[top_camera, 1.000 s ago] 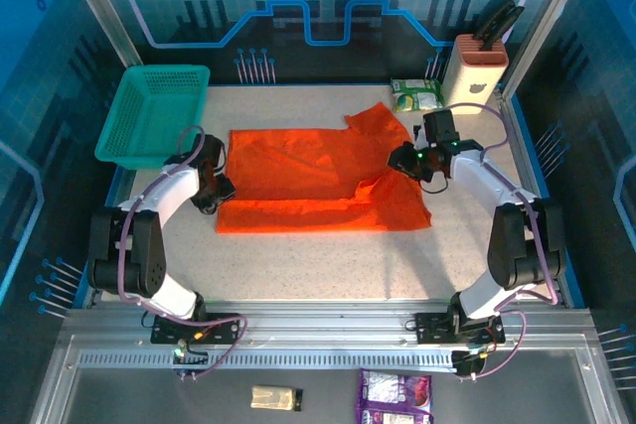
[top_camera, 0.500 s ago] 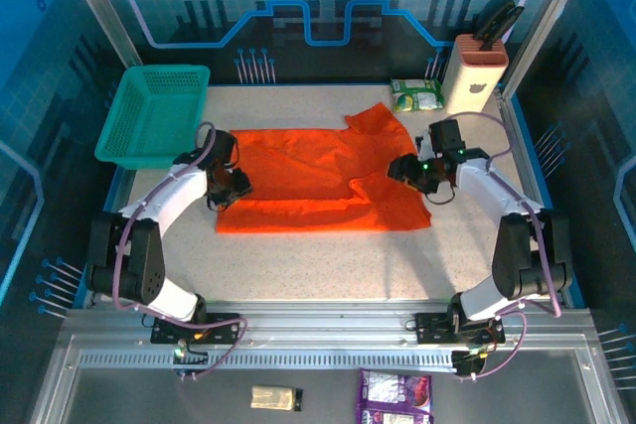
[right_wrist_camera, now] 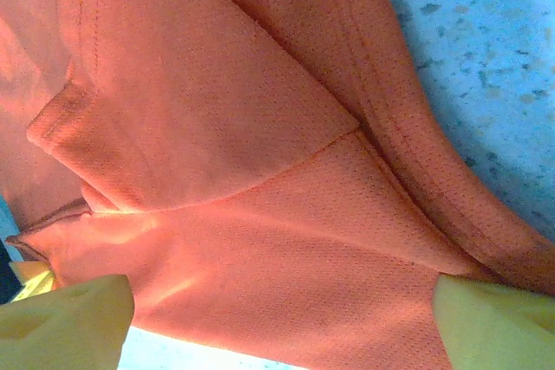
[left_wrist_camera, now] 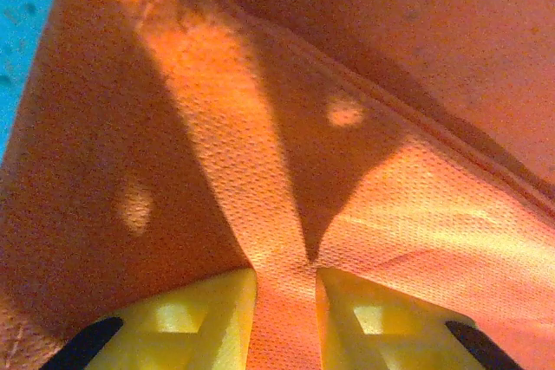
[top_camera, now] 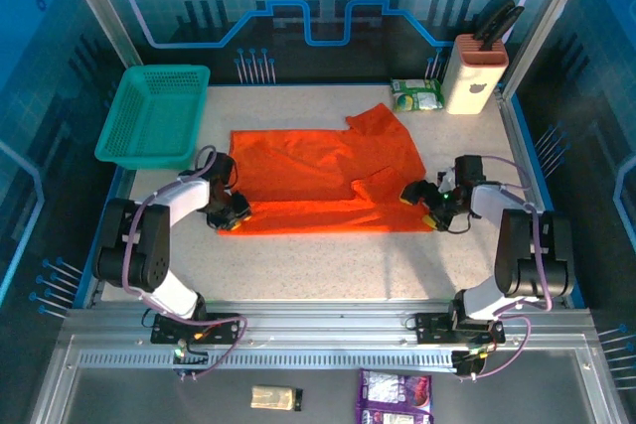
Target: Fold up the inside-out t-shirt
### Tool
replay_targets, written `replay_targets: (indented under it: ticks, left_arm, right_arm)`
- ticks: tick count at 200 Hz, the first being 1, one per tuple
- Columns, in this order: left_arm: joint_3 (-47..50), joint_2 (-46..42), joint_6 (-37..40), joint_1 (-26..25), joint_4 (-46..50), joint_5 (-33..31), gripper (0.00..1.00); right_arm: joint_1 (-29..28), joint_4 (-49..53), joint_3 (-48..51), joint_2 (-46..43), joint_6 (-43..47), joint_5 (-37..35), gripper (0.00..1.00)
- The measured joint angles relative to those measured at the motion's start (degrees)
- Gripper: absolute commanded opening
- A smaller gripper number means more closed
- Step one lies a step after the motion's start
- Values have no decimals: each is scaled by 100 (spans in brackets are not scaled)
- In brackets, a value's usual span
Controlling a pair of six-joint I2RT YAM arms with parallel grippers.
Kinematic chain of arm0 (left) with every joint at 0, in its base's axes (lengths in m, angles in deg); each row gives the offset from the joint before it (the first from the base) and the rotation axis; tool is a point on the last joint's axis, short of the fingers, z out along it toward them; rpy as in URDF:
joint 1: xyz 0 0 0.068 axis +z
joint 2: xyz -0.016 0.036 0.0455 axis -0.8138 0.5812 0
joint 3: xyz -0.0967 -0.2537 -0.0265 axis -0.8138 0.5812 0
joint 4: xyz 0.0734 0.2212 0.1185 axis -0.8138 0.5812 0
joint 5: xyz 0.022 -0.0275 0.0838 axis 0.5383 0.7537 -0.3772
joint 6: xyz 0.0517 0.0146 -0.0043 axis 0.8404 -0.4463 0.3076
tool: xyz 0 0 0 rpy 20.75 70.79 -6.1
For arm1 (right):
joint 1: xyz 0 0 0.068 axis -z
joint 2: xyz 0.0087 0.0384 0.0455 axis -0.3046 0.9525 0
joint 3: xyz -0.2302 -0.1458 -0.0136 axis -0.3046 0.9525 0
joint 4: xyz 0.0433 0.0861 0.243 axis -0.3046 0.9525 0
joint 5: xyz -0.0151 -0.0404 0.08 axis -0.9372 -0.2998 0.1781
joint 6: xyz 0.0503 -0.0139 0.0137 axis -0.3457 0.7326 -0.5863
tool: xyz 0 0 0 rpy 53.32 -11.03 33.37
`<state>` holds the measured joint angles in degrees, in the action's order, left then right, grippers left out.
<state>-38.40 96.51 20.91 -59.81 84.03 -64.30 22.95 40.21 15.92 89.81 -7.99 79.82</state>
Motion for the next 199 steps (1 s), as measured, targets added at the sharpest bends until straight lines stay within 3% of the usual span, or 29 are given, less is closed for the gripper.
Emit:
replay_targets:
  ticks: [44, 83, 133, 199]
  left_arm:
    - [291, -310, -39, 33, -101, 214, 29]
    - [260, -492, -35, 33, -31, 387, 30]
    - [63, -621, -20, 33, 26, 535, 30]
    - [66, -627, 22, 35, 70, 557, 30]
  right_arm:
    - [-92, 476, 125, -549, -232, -420, 84]
    - [-1045, 629, -608, -601, -365, -468, 77]
    - [-2269, 59, -1941, 852, -446, 81, 67]
    - [-2540, -601, -2472, 2321, -789, 452, 65]
